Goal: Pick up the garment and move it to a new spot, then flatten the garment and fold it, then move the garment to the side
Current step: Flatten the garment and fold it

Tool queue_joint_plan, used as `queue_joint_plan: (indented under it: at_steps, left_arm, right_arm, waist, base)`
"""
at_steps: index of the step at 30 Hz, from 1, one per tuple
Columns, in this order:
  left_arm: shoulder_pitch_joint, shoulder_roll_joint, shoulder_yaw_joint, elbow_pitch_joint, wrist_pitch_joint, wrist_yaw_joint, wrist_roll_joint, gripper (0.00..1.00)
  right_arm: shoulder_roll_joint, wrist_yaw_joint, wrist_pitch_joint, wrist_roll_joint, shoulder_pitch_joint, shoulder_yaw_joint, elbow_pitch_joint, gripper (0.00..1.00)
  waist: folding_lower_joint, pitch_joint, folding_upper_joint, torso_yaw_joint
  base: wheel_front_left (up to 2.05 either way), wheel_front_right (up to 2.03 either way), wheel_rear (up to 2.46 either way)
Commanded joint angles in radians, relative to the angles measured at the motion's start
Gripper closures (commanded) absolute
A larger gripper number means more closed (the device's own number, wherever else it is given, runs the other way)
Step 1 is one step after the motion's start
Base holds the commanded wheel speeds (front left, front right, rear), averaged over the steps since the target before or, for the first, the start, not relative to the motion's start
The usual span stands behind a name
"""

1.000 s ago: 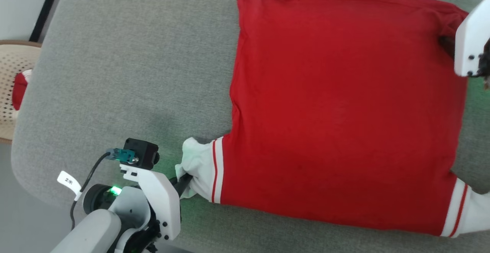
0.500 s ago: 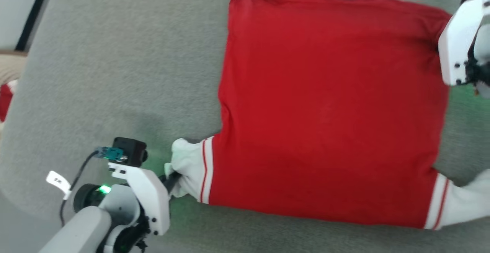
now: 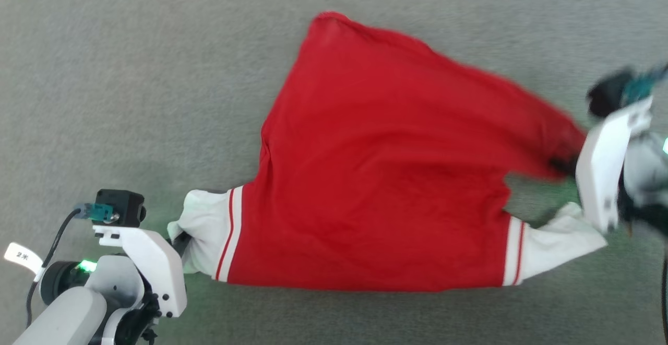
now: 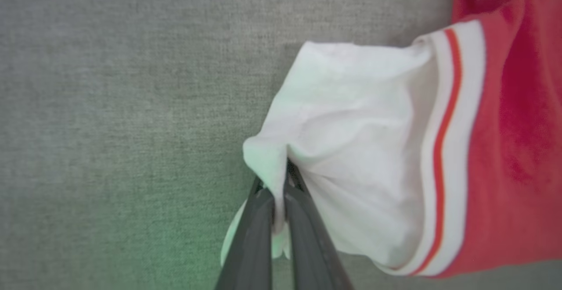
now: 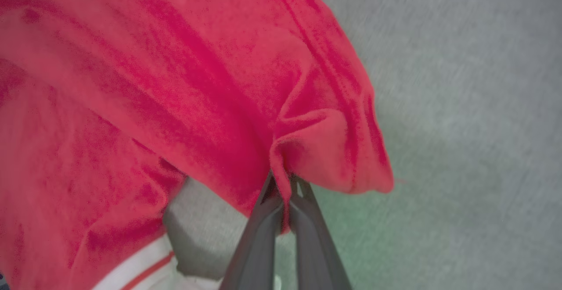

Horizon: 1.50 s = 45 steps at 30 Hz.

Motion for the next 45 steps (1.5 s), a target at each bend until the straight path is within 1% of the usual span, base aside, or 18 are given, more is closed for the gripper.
queue_joint_plan:
  at_steps: [1,5,6,9,11,14,15,16,17,19,22,28,32,34,36,37,39,45]
  left_arm:
    - [0.016,-0.001,0.0,-0.002,-0.005,0.004,-0.008,1.0]
    - [0.038,0.011,0.004,-0.01,-0.002,0.01,-0.018,1.0]
    - [0.038,0.011,0.004,-0.01,-0.002,0.01,-0.018,1.0]
    - [0.045,0.015,0.007,-0.017,0.0,0.011,-0.023,1.0]
    - [0.049,0.016,0.005,-0.022,0.001,0.007,-0.026,1.0]
    - [0.051,0.016,0.006,-0.025,0.001,0.009,-0.027,1.0]
    - [0.052,0.016,0.006,-0.025,0.002,0.009,-0.028,1.0]
    - [0.052,0.017,0.005,-0.026,0.001,0.009,-0.026,1.0]
    - [0.054,0.018,0.004,-0.026,0.001,0.009,-0.025,1.0]
    - [0.061,0.019,0.004,-0.027,0.001,0.011,-0.028,1.0]
    - [0.068,0.02,0.002,-0.03,0.002,0.014,-0.028,1.0]
    - [0.081,0.021,-0.001,-0.04,0.001,0.018,-0.034,1.0]
    - [0.08,0.017,-0.002,-0.047,0.0,0.018,-0.034,1.0]
    - [0.067,0.013,-0.007,-0.051,0.003,0.014,-0.03,1.0]
    - [0.052,0.01,-0.012,-0.051,0.005,0.01,-0.025,1.0]
    - [0.039,0.001,-0.019,-0.049,0.007,0.004,-0.021,1.0]
    - [0.026,-0.011,-0.029,-0.045,0.009,-0.004,-0.013,1.0]
    - [-0.041,-0.065,-0.068,-0.021,0.013,-0.036,0.001,1.0]
  right_arm:
    - [0.004,0.0,0.015,0.01,0.093,-0.025,-0.057,1.0]
    - [0.033,0.0,0.026,0.001,0.27,-0.097,-0.154,1.0]
    - [0.033,0.0,0.026,0.001,0.27,-0.097,-0.154,1.0]
    - [0.077,0.0,0.018,-0.027,0.378,-0.148,-0.198,1.0]
    - [0.108,0.0,0.007,-0.053,0.433,-0.17,-0.205,1.0]
    - [0.162,0.0,-0.029,-0.097,0.485,-0.203,-0.182,1.0]
    - [0.179,0.0,-0.054,-0.109,0.491,-0.21,-0.18,0.85]
    - [0.19,0.0,-0.071,-0.121,0.496,-0.218,-0.178,0.5]
    - [0.194,0.0,-0.082,-0.136,0.506,-0.222,-0.176,0.0]
    - [0.212,0.0,-0.094,-0.139,0.512,-0.245,-0.191,0.0]
    - [0.22,0.0,-0.105,-0.156,0.522,-0.296,-0.244,0.0]
    - [0.247,0.0,-0.09,-0.179,0.548,-0.398,-0.426,0.0]
    - [0.258,0.0,-0.101,-0.215,0.507,-0.422,-0.532,0.0]
    - [0.264,0.0,-0.114,-0.227,0.474,-0.412,-0.546,0.0]
    - [0.263,0.0,-0.133,-0.245,0.426,-0.395,-0.536,0.0]
    - [0.253,0.0,-0.157,-0.262,0.37,-0.373,-0.506,0.0]
    - [0.249,0.0,-0.179,-0.262,0.311,-0.341,-0.455,0.0]
    - [0.209,0.0,-0.24,-0.254,0.122,-0.242,-0.248,0.0]
  waist:
    - [0.0,-0.033,0.0,-0.039]
    - [0.0,-0.055,0.0,-0.06]
    - [0.0,-0.055,0.0,-0.06]
    - [0.0,-0.067,0.0,-0.066]
    - [0.0,-0.072,0.0,-0.067]
    - [0.0,-0.079,0.0,-0.066]
    - [0.0,-0.081,0.0,-0.066]
    - [0.0,-0.083,0.0,-0.065]
    - [0.0,-0.086,0.0,-0.063]
    - [0.0,-0.091,0.0,-0.062]
    - [0.0,-0.1,0.0,-0.059]
    - [0.0,-0.109,0.0,-0.049]
    - [0.0,-0.101,0.0,-0.037]
    - [0.0,-0.094,0.0,-0.026]
    - [0.0,-0.085,0.0,-0.01]
    - [0.0,-0.076,0.0,0.011]
    - [0.0,-0.067,0.0,0.034]
    - [0.0,-0.035,0.0,0.134]
  base:
    - [0.0,0.0,0.0]
    - [0.0,0.0,0.0]
    - [0.0,0.0,0.0]
    - [0.0,0.0,0.0]
    - [0.0,0.0,0.0]
    - [0.0,0.0,0.0]
    - [0.0,0.0,0.0]
    - [0.0,0.0,0.0]
    - [0.0,0.0,0.0]
    - [0.0,0.0,0.0]
    - [0.0,0.0,0.0]
    - [0.0,0.0,0.0]
    - [0.0,0.0,0.0]
    - [0.0,0.0,0.0]
    - [0.0,0.0,0.0]
    - [0.0,0.0,0.0]
    - [0.0,0.0,0.0]
    - [0.0,0.0,0.0]
